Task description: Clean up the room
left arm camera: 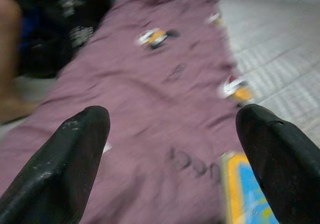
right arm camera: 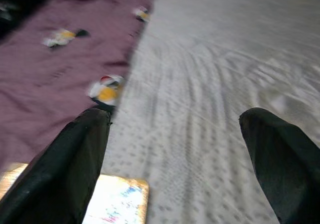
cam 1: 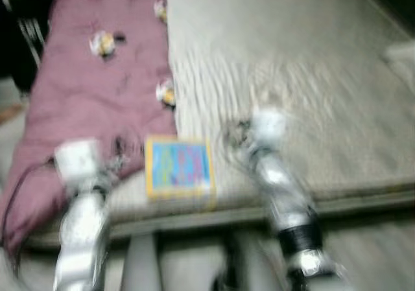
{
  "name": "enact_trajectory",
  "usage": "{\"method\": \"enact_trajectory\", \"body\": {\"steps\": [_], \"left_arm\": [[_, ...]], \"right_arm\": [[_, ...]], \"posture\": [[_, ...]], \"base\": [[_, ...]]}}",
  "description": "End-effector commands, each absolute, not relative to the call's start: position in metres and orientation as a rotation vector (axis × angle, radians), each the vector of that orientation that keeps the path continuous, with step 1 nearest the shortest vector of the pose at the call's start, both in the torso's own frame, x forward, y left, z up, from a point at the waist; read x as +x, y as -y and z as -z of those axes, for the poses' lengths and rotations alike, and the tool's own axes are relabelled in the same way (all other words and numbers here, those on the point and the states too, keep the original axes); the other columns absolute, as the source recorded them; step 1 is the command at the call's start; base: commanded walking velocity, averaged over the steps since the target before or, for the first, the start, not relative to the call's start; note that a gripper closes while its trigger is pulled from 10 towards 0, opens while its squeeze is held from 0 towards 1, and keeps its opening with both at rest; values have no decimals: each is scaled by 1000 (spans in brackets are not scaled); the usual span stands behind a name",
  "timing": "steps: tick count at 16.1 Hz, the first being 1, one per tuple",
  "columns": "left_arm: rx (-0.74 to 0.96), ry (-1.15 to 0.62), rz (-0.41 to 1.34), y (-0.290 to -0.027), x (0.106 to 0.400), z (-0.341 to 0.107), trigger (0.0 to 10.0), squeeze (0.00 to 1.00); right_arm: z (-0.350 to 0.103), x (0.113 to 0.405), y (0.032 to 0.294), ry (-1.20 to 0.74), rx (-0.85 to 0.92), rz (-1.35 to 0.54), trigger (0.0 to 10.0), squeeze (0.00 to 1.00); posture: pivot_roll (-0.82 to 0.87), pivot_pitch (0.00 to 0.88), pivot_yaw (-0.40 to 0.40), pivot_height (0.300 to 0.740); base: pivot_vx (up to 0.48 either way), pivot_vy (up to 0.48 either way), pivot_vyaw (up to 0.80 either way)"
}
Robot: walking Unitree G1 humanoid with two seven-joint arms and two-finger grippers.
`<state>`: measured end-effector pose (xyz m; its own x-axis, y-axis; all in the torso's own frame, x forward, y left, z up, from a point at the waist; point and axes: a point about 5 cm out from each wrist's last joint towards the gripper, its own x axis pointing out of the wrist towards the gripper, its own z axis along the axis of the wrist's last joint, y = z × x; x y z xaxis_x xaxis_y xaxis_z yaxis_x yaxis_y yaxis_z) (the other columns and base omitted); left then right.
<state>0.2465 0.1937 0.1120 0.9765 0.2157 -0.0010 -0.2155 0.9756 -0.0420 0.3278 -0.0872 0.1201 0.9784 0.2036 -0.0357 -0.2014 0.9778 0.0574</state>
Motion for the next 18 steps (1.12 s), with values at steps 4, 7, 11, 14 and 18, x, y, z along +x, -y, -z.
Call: {"method": "enact_trajectory", "body": {"steps": [4, 7, 11, 14, 18], "left_arm": [[-81, -83, -188, -180, 248, -105, 10000, 0], [-87, -104, -183, -181, 247, -104, 10000, 0], [-99, -98, -165, -179, 252, -109, 10000, 0], [-97, -89, -154, -179, 254, -110, 10000, 0], [-96, -73, -123, -176, 255, -112, 10000, 0]], "right_arm": [[-102, 319, 122, -105, 37, -103, 10000, 0], [-101, 318, 124, -112, 32, -94, 10000, 0], [-102, 320, 125, -117, 32, -85, 10000, 0], [-102, 321, 125, -119, 33, -81, 10000, 0], [-101, 321, 126, -120, 33, -75, 10000, 0]], "posture": [[-4, 156, -53, 590], [-6, 171, -46, 590], [-3, 180, -46, 590], [-7, 174, -43, 590], [-10, 164, -41, 590]], "base": [[0, 0, 0], [0, 0, 0], [0, 0, 0], [0, 0, 0], [0, 286, 0]]}}
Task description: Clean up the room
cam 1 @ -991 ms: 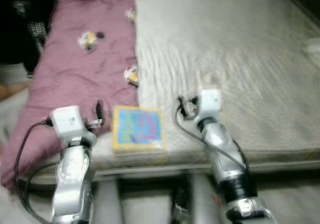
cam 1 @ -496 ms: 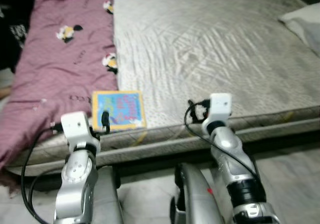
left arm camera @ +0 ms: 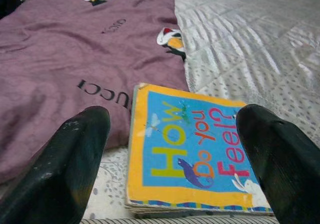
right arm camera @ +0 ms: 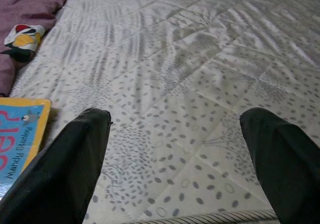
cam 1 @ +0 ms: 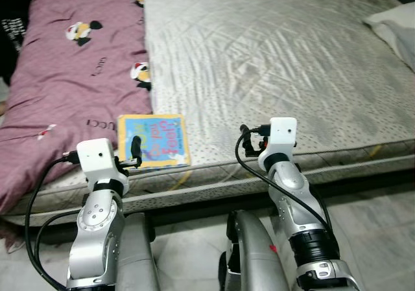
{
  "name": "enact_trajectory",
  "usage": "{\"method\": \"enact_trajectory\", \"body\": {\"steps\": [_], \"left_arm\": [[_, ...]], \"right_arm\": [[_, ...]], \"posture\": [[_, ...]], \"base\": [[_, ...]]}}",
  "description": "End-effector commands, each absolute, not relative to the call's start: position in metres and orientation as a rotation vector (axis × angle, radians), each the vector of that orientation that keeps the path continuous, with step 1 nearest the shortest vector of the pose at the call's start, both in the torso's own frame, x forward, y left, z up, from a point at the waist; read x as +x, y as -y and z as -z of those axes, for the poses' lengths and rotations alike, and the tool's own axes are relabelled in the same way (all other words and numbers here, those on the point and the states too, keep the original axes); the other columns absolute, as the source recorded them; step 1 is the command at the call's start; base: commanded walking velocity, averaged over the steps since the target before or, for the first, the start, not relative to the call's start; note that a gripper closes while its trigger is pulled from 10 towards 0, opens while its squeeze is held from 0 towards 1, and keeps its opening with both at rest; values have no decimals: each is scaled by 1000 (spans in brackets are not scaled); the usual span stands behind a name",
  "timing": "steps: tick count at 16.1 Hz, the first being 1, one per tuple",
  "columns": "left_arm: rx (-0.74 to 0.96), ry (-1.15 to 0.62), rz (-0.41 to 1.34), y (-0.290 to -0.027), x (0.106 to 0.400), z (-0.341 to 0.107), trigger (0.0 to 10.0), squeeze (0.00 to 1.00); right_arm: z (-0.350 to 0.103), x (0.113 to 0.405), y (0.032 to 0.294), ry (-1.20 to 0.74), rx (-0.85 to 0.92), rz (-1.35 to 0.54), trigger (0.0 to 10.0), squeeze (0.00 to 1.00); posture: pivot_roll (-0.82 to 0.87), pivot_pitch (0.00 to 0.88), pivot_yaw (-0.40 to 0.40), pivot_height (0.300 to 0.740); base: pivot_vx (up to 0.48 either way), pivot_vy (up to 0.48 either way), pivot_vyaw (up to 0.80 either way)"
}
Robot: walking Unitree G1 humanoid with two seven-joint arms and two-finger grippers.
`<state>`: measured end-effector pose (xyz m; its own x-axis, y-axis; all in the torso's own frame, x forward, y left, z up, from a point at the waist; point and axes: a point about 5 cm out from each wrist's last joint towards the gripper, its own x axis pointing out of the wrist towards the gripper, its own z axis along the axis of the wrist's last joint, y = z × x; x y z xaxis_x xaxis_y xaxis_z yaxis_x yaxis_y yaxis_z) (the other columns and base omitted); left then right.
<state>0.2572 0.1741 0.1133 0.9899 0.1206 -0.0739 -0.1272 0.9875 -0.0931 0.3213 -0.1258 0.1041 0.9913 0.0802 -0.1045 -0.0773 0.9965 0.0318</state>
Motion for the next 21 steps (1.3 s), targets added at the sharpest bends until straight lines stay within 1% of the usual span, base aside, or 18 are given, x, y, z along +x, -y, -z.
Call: {"method": "enact_trajectory", "body": {"steps": [1, 8, 11, 17, 20, 21], "left_arm": [[-96, -73, -118, -175, 256, -112, 10000, 0], [-102, -58, -116, -174, 258, -112, 10000, 0], [-88, -74, -126, -177, 258, -110, 10000, 0], [-92, -90, -153, -185, 267, -107, 10000, 0], [-111, -144, -175, -191, 280, -94, 10000, 0], [-119, -155, -174, -193, 283, -91, 10000, 0]], "right_arm": [[-102, 321, 126, -118, 31, -76, 10000, 0], [-103, 322, 126, -114, 25, -76, 10000, 0], [-103, 321, 127, -114, 28, -74, 10000, 0], [-109, 312, 140, -113, 29, -51, 10000, 0], [-113, 297, 157, -116, 12, -23, 10000, 0], [-115, 294, 161, -113, -2, -16, 10000, 0]], "posture": [[-11, 162, -41, 590], [-14, 154, -42, 590], [-14, 161, -40, 590], [-37, 173, -36, 590], [-81, 197, -31, 556], [-97, 206, -30, 556]], "base": [[0, 435, 0], [0, 425, 0], [0, 0, 0], [0, 0, 0], [0, 0, 0], [0, 0, 0]]}}
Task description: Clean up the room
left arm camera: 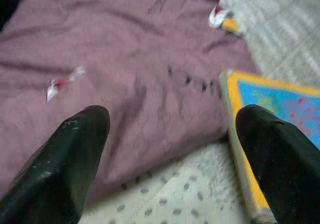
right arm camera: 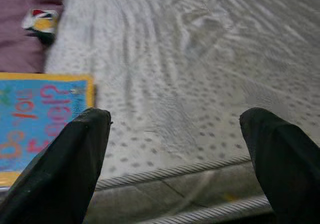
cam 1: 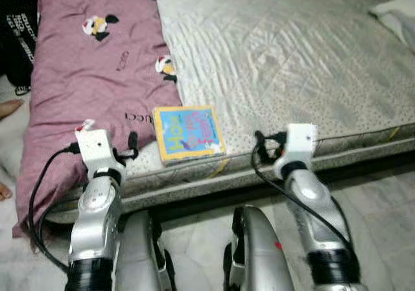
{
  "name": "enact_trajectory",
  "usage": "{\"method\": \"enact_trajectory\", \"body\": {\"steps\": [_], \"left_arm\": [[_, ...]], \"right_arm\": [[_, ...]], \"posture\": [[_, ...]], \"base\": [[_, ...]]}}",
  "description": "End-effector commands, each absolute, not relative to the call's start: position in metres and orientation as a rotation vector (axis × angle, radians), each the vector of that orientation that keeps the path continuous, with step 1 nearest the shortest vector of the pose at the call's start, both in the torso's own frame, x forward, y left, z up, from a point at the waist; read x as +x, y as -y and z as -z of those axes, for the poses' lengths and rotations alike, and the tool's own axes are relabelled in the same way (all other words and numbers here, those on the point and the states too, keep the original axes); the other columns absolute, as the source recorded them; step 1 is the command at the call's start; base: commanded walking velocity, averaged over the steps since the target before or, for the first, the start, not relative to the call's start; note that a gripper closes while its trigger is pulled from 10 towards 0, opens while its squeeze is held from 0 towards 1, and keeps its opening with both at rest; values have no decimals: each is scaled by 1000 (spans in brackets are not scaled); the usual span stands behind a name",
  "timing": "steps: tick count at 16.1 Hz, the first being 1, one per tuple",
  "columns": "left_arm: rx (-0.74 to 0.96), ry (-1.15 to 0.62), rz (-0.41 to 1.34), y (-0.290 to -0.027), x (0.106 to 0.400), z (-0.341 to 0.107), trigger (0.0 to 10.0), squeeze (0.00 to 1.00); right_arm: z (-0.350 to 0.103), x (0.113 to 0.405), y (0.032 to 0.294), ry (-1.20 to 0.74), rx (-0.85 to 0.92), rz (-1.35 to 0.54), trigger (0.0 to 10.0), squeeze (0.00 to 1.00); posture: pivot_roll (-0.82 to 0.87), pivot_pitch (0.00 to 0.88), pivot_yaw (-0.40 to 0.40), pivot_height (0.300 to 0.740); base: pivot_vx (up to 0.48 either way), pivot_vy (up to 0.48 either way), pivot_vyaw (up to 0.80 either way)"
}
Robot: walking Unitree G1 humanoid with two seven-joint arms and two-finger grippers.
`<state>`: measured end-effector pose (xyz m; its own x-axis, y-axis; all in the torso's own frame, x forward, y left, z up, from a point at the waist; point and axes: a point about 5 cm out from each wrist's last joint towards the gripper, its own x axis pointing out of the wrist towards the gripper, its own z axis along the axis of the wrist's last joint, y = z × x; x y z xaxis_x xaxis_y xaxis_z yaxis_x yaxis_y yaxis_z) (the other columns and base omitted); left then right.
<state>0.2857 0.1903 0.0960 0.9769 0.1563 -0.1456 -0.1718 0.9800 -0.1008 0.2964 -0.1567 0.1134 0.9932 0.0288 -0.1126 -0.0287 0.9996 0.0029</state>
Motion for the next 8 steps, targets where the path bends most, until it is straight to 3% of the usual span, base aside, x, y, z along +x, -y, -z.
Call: {"method": "enact_trajectory", "body": {"steps": [1, 5, 8], "left_arm": [[-127, -172, -158, -194, 290, -86, 10000, 0], [-159, -202, -126, -188, 314, -81, 10000, 0], [-164, -186, -108, -183, 324, -84, 10000, 0]], "right_arm": [[-116, 290, 168, -120, -18, 0, 10000, 0], [-117, 278, 176, -129, -36, 4, 10000, 0], [-119, 272, 174, -128, -42, -10, 10000, 0]], "posture": [[-110, 214, -30, 556], [-146, 239, -28, 551], [-158, 243, -27, 516]], "base": [[0, 0, 0], [0, 0, 0], [0, 0, 0]]}}
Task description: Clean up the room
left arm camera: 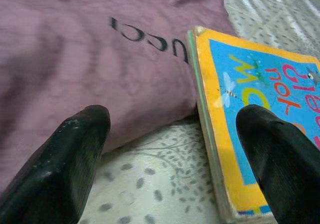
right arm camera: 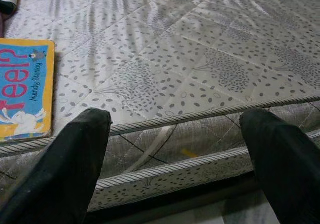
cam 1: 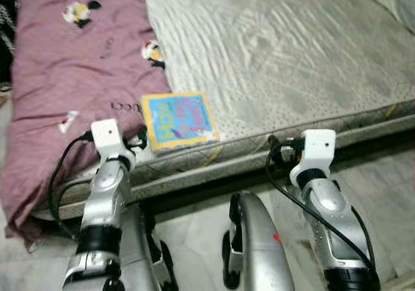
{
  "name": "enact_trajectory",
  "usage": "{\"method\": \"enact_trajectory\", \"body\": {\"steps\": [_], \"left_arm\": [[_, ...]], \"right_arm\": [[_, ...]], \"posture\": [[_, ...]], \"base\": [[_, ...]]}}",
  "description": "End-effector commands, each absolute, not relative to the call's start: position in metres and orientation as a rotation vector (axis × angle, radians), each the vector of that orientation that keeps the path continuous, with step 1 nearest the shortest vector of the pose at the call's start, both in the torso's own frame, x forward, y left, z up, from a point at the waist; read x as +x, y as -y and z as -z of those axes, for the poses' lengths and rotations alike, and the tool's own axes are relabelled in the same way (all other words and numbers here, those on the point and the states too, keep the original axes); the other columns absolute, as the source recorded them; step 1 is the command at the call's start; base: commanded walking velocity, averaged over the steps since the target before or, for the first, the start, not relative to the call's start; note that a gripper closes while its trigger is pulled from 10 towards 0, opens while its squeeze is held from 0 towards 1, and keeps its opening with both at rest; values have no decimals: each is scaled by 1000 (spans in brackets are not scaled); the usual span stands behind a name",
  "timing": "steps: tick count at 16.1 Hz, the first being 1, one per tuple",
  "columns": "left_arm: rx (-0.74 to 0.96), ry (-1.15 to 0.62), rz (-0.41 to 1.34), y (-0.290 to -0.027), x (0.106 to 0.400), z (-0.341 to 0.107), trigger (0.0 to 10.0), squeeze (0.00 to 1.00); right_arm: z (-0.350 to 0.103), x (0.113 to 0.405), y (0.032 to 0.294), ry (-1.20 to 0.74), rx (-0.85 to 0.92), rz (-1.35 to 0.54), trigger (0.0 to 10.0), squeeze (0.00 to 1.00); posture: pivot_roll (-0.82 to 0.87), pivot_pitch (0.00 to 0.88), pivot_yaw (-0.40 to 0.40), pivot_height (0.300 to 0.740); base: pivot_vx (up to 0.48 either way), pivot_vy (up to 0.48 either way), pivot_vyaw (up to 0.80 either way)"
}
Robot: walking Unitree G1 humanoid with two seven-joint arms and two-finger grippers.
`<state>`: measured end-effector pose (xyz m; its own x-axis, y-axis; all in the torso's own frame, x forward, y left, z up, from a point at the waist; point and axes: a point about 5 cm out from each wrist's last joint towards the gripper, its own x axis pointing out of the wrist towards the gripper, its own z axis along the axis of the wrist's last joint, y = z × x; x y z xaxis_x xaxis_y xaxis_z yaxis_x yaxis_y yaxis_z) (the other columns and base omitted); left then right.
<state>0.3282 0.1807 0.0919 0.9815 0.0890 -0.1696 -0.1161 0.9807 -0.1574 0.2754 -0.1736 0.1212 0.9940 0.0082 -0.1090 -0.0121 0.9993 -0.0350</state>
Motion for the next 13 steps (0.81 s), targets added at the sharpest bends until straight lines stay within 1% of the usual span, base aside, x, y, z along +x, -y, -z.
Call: {"method": "enact_trajectory", "body": {"steps": [1, 4, 7, 9, 13], "left_arm": [[-165, -186, -103, -183, 326, -85, 10000, 0], [-206, -208, -94, -184, 333, -79, 10000, 0], [-242, -234, -71, -179, 337, -72, 10000, 0], [-281, -232, -53, -175, 341, -72, 10000, 0], [-321, -184, -35, -173, 349, -78, 10000, 0]], "right_arm": [[-119, 271, 174, -123, -46, -15, 10000, 0], [-123, 270, 174, -131, -47, -13, 10000, 0], [-126, 272, 176, -127, -58, -7, 10000, 0], [-130, 274, 174, -98, -107, -31, 10000, 0], [-132, 275, 170, -93, -111, -38, 10000, 0]], "posture": [[-158, 243, -27, 506], [-170, 246, -29, 506], [-179, 243, -34, 506], [-182, 239, -36, 506], [-187, 229, -38, 506]], "base": [[0, 0, 0], [0, 0, 0], [0, 0, 0], [0, 0, 0], [0, 0, 0]]}}
